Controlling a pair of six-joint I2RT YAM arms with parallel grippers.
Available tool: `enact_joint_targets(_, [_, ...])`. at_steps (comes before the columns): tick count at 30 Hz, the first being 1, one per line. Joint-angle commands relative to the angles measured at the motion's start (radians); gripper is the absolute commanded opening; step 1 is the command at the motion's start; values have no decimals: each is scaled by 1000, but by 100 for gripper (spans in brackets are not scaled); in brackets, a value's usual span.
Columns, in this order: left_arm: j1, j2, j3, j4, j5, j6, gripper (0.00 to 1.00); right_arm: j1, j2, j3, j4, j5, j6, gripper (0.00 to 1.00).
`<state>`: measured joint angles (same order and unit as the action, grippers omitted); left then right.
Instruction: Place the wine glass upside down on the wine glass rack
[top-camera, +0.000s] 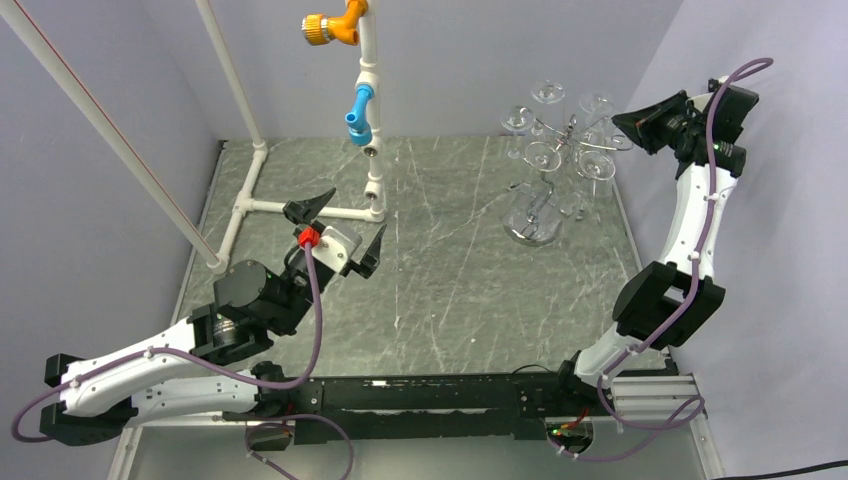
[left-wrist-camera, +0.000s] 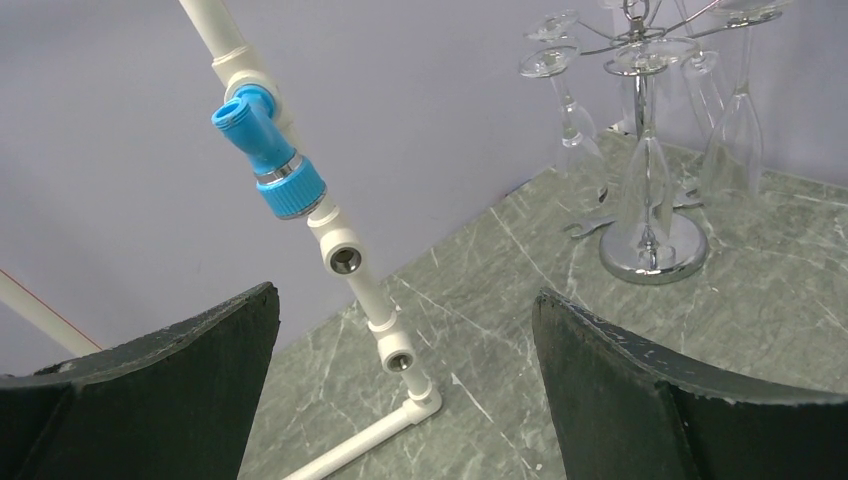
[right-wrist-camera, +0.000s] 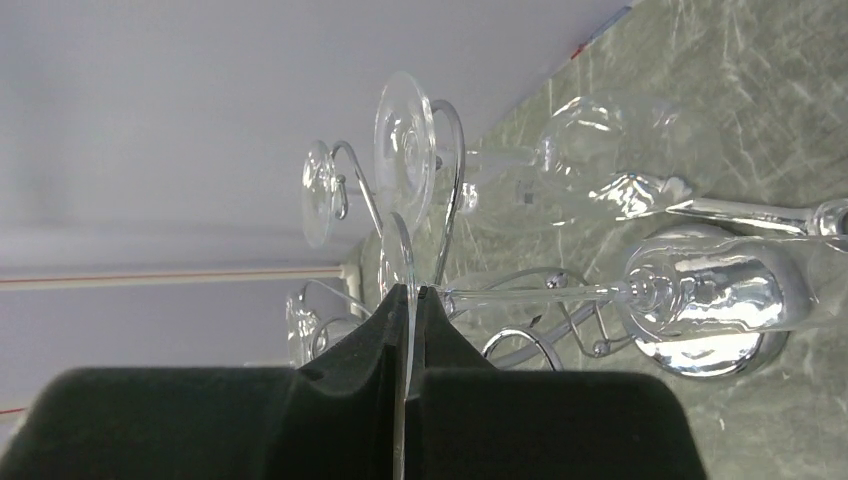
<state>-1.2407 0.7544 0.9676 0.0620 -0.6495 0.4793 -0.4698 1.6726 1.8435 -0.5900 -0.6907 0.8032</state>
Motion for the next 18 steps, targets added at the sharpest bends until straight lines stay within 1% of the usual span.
enact_joint_targets(1, [10, -12, -3, 20, 23, -25, 99, -5, -98, -3, 80, -55, 31, 0])
enact_joint_targets(9, [15, -24, -11, 17, 29, -36, 99, -66, -166, -90, 78, -98, 55, 0])
enact_joint_targets(18, [15, -36, -15, 10, 36, -56, 99, -124, -192, -117, 68, -123, 64, 0])
